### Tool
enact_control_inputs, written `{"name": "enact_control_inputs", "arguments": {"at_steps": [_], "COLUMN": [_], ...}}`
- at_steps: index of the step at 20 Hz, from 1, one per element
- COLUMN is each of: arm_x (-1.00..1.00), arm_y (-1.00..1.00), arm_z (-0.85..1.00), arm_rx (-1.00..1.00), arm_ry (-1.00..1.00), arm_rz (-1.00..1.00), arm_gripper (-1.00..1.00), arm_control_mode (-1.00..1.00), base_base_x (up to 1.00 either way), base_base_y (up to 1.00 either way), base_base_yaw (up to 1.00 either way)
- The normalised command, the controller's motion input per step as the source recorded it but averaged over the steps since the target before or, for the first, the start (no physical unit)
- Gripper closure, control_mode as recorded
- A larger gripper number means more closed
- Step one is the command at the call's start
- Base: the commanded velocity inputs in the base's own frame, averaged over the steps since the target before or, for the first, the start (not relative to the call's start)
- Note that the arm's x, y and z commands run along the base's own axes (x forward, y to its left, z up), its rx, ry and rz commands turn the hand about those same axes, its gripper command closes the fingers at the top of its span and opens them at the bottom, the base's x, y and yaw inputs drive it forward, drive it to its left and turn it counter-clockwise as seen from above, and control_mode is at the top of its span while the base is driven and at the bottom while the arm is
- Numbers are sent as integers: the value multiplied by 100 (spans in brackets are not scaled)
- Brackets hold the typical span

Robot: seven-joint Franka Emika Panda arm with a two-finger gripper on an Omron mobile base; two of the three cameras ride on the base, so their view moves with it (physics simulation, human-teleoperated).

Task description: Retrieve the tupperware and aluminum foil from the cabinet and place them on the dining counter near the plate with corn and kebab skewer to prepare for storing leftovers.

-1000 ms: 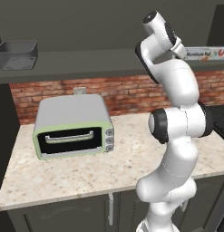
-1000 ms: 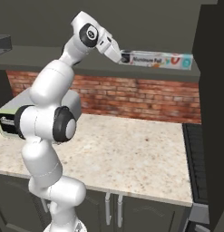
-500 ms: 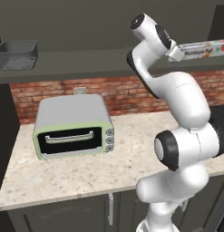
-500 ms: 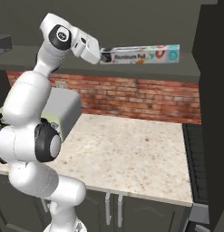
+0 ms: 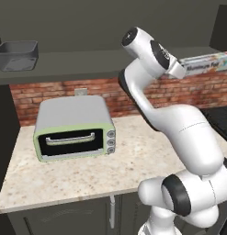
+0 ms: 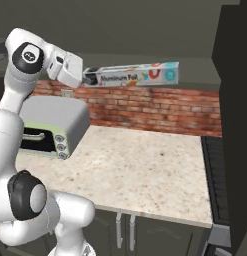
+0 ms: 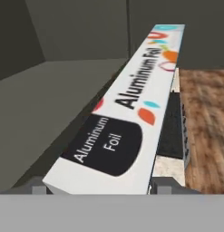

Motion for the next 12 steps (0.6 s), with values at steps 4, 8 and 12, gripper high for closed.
{"name": "enact_control_inputs", "arguments": {"at_steps": [4, 8, 12], "arm_x": [-100, -100, -98], "arm_y": [14, 0, 0], "arm_z": [-44, -67, -88], "arm_rx": [24, 32, 25], "arm_ry": [18, 25, 30], "arm_rz": [0, 18, 54], "arm_gripper": [100, 100, 100], "arm_control_mode": [-100, -100, -100], "base_base_x": [0, 0, 0], "base_base_y": [0, 0, 0], "base_base_yaw": [0, 0, 0]}}
